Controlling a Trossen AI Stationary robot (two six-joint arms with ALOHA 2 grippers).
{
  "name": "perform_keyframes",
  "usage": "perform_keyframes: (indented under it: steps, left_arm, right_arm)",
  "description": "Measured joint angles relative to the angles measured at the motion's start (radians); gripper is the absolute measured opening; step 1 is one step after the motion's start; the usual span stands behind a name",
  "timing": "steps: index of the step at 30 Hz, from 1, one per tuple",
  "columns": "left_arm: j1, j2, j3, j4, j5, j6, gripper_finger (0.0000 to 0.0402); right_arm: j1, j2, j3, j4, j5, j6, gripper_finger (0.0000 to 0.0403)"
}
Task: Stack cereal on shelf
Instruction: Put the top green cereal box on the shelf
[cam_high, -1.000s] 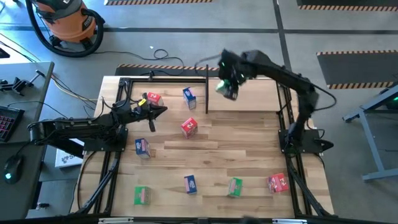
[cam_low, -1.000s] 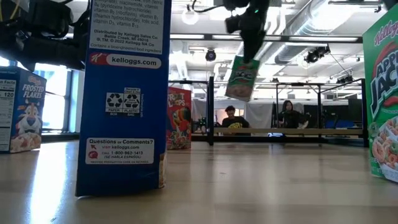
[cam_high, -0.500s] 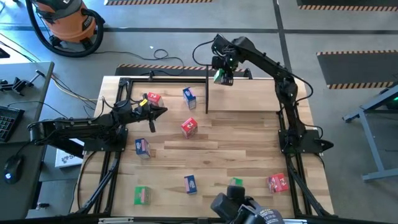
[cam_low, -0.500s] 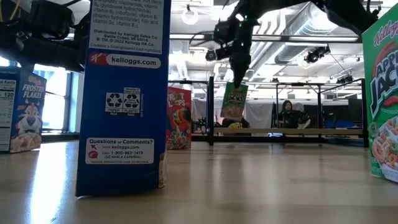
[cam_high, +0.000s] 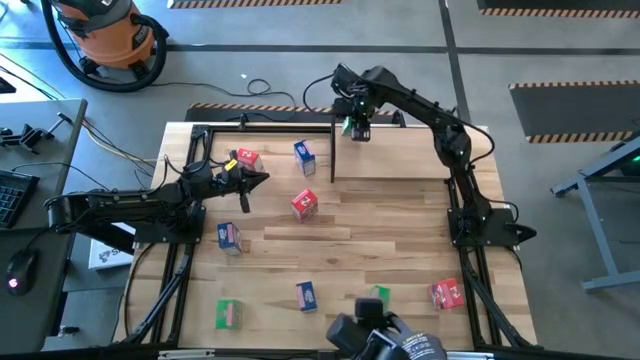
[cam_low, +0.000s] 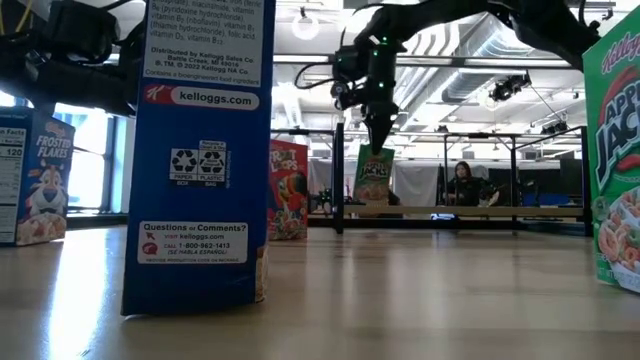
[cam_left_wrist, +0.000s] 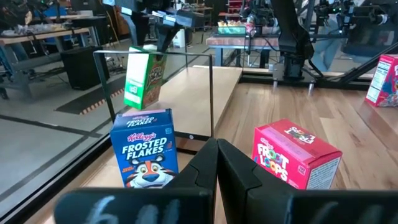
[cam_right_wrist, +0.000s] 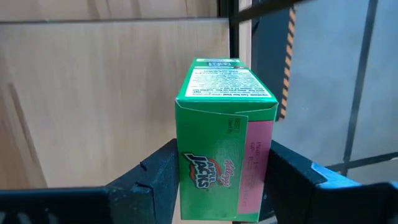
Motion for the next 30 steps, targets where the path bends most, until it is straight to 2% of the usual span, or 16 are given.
perform_keyframes:
  steps: [12, 26, 30]
  left_arm:
    - [0.000, 0.000, 0.000, -0.001, 0.009, 0.001, 0.0000]
    - [0.000, 0.000, 0.000, -0.001, 0.009, 0.001, 0.0000]
    - [0.000, 0.000, 0.000, -0.001, 0.009, 0.001, 0.0000]
  right_arm:
    - [0.016, -0.001, 0.000, 0.026, -0.010, -0.008, 0.0204]
    - [0.017, -0.001, 0.001, 0.095, 0.030, 0.004, 0.0224]
    - [0.030, -0.002, 0.047, 0.072, 0.040, 0.004, 0.0225]
